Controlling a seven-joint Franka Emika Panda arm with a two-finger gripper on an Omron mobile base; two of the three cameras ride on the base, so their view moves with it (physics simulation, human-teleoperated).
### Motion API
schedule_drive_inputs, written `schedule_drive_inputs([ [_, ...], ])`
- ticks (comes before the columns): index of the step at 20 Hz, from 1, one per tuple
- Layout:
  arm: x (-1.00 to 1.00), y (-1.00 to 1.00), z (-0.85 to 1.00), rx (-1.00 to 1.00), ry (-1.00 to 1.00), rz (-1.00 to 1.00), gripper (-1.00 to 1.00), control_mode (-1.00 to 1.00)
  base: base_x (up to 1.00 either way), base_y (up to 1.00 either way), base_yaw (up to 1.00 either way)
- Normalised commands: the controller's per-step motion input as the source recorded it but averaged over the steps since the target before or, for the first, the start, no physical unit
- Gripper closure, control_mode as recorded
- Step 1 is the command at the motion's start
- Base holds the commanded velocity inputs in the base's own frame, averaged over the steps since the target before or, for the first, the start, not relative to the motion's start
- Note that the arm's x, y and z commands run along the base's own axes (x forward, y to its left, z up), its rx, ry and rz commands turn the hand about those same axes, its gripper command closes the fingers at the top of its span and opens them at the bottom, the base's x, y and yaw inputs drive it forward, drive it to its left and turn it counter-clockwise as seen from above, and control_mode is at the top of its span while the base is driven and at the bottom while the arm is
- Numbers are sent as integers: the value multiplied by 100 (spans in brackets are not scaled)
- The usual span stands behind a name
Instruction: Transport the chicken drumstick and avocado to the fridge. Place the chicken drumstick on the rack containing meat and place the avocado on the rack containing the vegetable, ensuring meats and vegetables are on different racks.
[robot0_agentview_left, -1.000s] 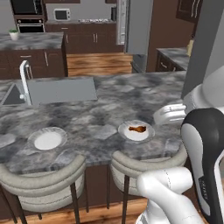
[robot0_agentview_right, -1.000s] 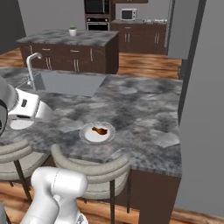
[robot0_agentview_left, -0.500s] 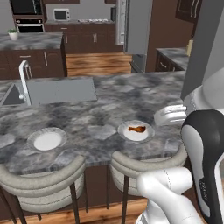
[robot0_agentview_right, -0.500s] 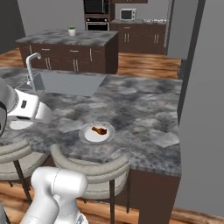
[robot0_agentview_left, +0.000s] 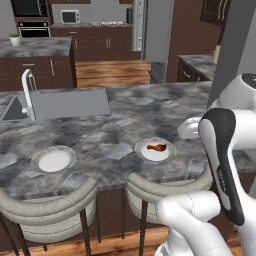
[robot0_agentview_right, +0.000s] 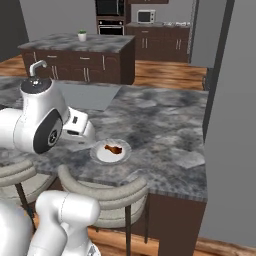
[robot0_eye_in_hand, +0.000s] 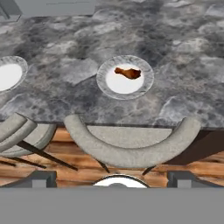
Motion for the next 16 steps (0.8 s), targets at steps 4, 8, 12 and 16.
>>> schedule_drive_inputs([
  [4,100,-1,-68,0,32,10,-100,-100,0,0,0],
  [8,100,0,-65,0,38,31,-100,-100,0,0,0],
  [12,97,-6,-52,-2,23,46,-100,-100,0,0,0],
  [16,64,-16,-34,-5,11,48,-100,-100,0,0,0],
])
